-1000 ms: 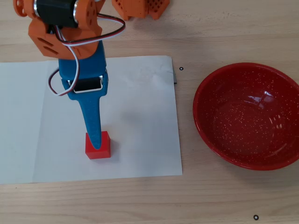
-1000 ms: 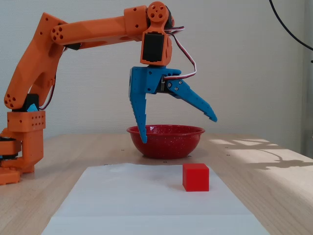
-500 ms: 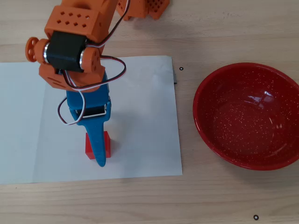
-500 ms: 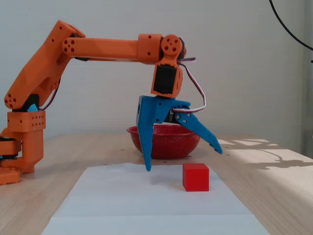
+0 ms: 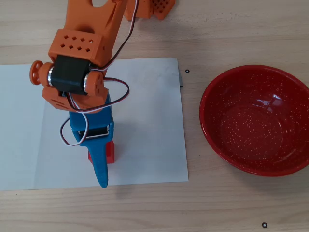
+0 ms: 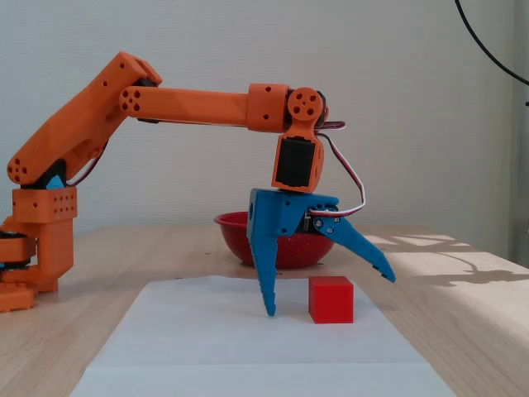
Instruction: Grasp the red cube and put it in the red bowl
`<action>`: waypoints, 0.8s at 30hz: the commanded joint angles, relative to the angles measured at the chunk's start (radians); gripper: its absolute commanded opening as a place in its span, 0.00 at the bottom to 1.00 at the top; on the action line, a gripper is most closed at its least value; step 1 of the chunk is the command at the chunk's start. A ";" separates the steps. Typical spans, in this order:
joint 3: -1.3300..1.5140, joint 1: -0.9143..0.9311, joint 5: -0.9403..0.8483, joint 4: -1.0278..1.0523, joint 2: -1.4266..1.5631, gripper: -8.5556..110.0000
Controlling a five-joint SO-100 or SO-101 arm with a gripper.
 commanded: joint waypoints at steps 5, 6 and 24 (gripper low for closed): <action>-0.152 0.023 0.006 -0.011 0.020 0.65; -0.158 0.025 0.006 -0.008 0.015 0.65; -0.218 0.011 0.029 0.034 0.008 0.46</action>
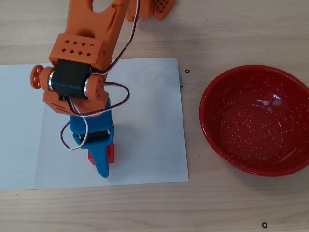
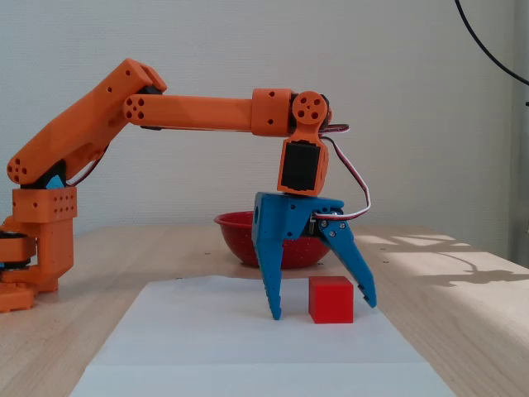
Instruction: Grasp the red cube and put it in the red bowl
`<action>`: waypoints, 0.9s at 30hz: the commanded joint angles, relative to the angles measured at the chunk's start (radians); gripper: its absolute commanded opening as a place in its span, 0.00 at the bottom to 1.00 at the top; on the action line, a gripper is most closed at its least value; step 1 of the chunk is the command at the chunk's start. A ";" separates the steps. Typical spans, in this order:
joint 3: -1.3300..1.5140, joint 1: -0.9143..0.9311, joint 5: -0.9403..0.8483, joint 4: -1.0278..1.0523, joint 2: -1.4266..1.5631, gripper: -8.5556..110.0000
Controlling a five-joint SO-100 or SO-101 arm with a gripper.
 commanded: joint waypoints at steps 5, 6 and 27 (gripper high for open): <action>-0.144 0.005 0.038 0.023 0.081 0.38; -0.146 0.003 0.040 0.026 0.083 0.36; -0.247 0.000 0.009 0.141 0.178 0.08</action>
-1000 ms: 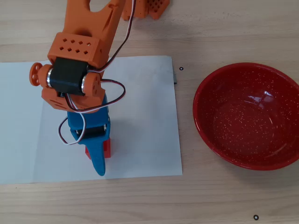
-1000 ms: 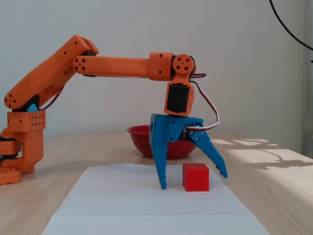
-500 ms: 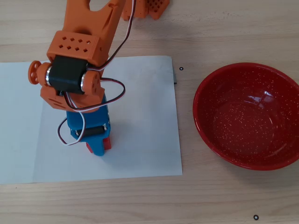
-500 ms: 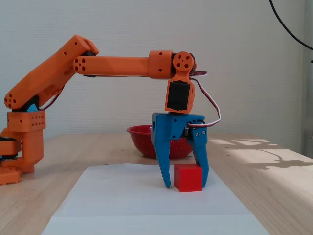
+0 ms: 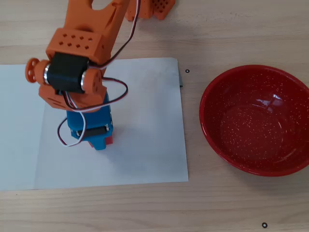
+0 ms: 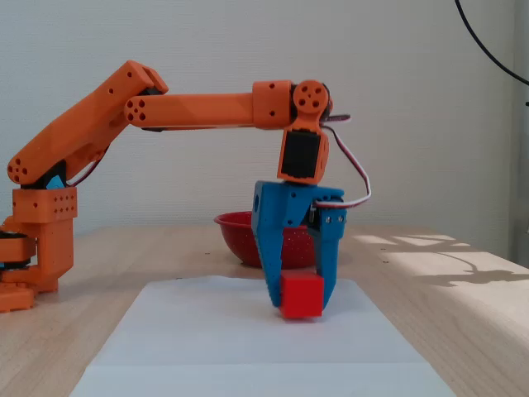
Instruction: Grasp the red cube and put it in the red bowl
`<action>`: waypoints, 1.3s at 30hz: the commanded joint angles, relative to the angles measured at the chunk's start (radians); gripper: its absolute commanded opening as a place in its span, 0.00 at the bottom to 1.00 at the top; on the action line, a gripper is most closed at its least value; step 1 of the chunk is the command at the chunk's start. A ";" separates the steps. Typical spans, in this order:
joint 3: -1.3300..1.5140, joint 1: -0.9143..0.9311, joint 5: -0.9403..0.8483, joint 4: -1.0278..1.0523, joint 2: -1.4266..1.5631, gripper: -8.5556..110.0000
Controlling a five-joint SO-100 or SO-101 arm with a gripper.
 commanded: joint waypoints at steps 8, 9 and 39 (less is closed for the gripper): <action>-0.144 0.025 -0.043 0.118 0.336 0.08; -0.130 0.031 -0.046 0.123 0.364 0.08; 0.334 0.641 -0.391 0.017 0.985 0.08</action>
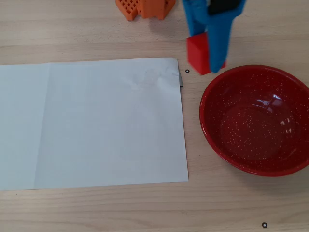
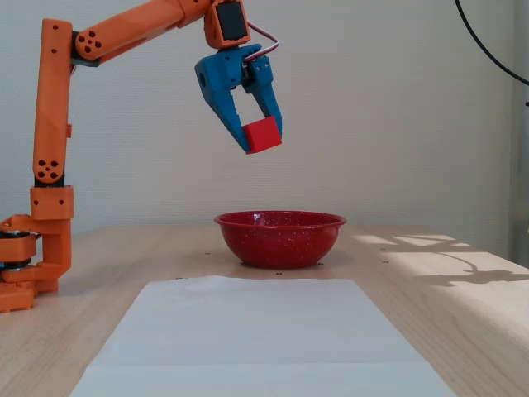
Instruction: Grasp the red cube and put it in the red bowl
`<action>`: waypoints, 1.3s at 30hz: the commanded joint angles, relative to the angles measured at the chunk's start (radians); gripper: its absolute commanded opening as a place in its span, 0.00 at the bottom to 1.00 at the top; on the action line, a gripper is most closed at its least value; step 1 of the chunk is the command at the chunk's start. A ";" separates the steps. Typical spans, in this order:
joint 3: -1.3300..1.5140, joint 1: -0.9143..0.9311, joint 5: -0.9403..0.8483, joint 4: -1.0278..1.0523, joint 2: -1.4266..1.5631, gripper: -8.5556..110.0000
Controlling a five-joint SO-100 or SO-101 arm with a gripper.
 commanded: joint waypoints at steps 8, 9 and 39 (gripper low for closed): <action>0.058 0.192 -0.109 -0.173 0.170 0.08; 0.075 0.206 -0.115 -0.189 0.172 0.08; 0.560 0.268 -0.173 -0.650 0.285 0.34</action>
